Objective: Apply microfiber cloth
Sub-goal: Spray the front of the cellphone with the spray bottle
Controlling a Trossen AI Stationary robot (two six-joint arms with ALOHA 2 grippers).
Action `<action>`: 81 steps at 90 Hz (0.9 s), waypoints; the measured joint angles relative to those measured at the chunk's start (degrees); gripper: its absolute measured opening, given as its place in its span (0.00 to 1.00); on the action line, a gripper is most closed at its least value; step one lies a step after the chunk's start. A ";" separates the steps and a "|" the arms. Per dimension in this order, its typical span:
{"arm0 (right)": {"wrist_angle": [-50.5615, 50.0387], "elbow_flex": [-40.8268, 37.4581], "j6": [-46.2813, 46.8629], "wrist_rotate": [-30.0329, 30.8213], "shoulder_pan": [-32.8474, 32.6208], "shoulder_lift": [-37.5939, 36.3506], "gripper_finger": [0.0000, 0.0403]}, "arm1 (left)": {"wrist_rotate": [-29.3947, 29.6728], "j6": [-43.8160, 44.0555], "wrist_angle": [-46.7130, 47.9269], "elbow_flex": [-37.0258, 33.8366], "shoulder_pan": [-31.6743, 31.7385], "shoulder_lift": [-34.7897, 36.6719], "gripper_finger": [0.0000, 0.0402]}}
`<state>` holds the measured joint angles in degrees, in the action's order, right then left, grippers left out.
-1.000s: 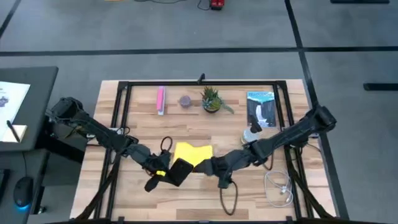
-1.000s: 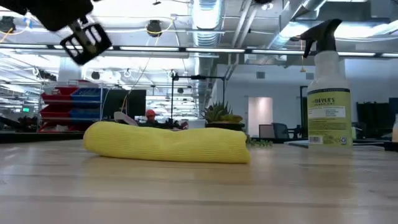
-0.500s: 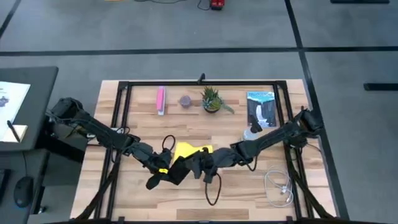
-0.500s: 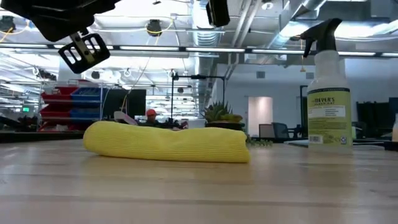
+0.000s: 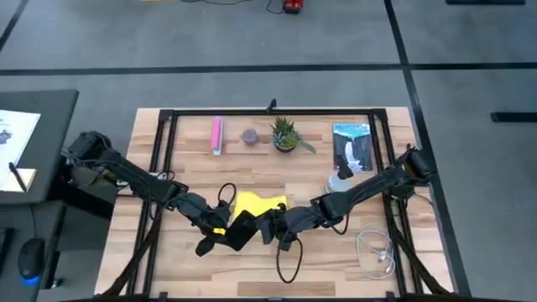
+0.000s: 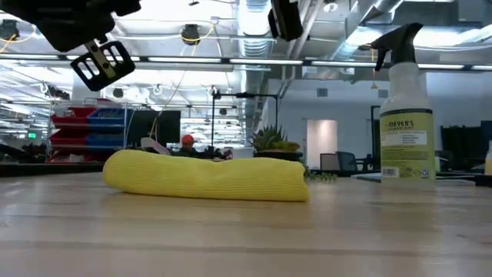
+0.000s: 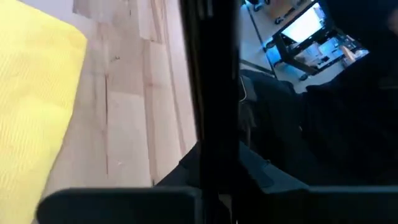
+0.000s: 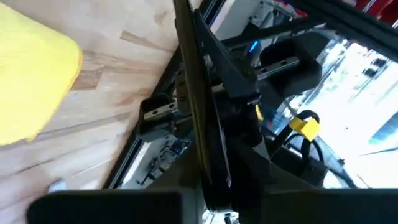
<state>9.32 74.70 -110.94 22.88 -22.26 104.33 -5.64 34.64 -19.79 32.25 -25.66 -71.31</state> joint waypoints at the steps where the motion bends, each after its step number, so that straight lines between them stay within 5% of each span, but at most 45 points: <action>1: -0.10 0.00 0.13 0.26 0.00 0.00 0.08 | 0.11 -0.08 0.08 0.00 0.01 0.00 0.05; 24: -2.86 0.00 12.48 7.01 -1.70 0.02 0.07 | 1.39 -0.91 4.53 0.07 0.64 0.32 0.24; 52: -16.16 0.38 31.53 13.96 -1.63 -0.09 0.04 | 3.67 2.29 33.94 -0.33 2.96 6.01 0.42; 70: -36.14 7.86 52.11 11.36 1.10 -0.22 0.04 | 17.53 2.80 53.32 4.06 2.80 11.00 0.40; 81: -45.64 12.83 65.81 4.58 4.38 -0.22 0.04 | 28.11 -1.60 53.34 8.13 2.10 11.43 0.38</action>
<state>-36.32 87.53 -45.13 27.46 -17.89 104.12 22.47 33.04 33.55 40.38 -23.56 -59.88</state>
